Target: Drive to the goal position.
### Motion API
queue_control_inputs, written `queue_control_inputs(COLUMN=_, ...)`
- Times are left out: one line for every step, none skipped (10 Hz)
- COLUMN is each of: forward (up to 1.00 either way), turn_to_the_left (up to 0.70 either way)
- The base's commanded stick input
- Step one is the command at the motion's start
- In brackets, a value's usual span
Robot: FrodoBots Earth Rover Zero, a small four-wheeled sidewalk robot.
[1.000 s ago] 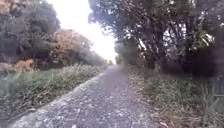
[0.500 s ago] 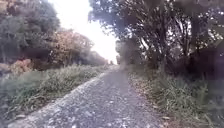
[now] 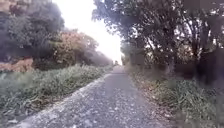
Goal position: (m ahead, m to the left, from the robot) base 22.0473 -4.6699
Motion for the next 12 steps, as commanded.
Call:
queue_control_inputs(forward=0.45, turn_to_the_left=0.27)
queue_control_inputs(forward=0.45, turn_to_the_left=0.27)
queue_control_inputs(forward=0.45, turn_to_the_left=0.27)
queue_control_inputs(forward=0.45, turn_to_the_left=0.19)
queue_control_inputs(forward=0.45, turn_to_the_left=0.07)
queue_control_inputs(forward=0.45, turn_to_the_left=0.00)
queue_control_inputs(forward=0.45, turn_to_the_left=0.00)
queue_control_inputs(forward=0.45, turn_to_the_left=0.00)
queue_control_inputs(forward=0.45, turn_to_the_left=0.00)
queue_control_inputs(forward=0.45, turn_to_the_left=0.00)
queue_control_inputs(forward=0.45, turn_to_the_left=0.00)
queue_control_inputs(forward=0.45, turn_to_the_left=0.00)
